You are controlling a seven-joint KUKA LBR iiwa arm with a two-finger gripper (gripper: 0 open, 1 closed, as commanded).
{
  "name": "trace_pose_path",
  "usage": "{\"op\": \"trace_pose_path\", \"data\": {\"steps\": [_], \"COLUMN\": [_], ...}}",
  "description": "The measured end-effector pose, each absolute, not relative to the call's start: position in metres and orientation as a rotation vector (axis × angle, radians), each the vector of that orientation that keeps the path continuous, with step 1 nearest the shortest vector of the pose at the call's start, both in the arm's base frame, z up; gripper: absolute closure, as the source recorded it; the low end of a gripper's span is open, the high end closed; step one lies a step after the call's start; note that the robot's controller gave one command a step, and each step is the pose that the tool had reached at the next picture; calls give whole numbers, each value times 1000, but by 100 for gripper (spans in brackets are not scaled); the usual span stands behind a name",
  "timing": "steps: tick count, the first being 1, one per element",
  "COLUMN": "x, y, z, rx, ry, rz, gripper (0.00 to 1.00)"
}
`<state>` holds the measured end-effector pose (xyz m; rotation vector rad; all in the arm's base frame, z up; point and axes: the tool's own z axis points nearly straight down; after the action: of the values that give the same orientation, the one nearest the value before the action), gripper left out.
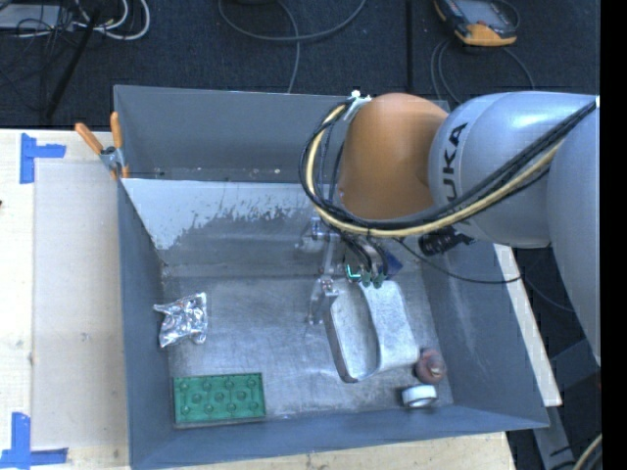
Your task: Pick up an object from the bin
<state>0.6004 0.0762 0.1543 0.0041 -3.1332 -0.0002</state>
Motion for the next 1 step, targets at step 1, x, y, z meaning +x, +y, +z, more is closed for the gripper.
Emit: {"op": "trace_pose_path", "data": {"steps": [1], "x": [541], "y": [16], "z": [121], "rx": [-205], "ry": [-3126], "rz": [4], "gripper": [0]}}
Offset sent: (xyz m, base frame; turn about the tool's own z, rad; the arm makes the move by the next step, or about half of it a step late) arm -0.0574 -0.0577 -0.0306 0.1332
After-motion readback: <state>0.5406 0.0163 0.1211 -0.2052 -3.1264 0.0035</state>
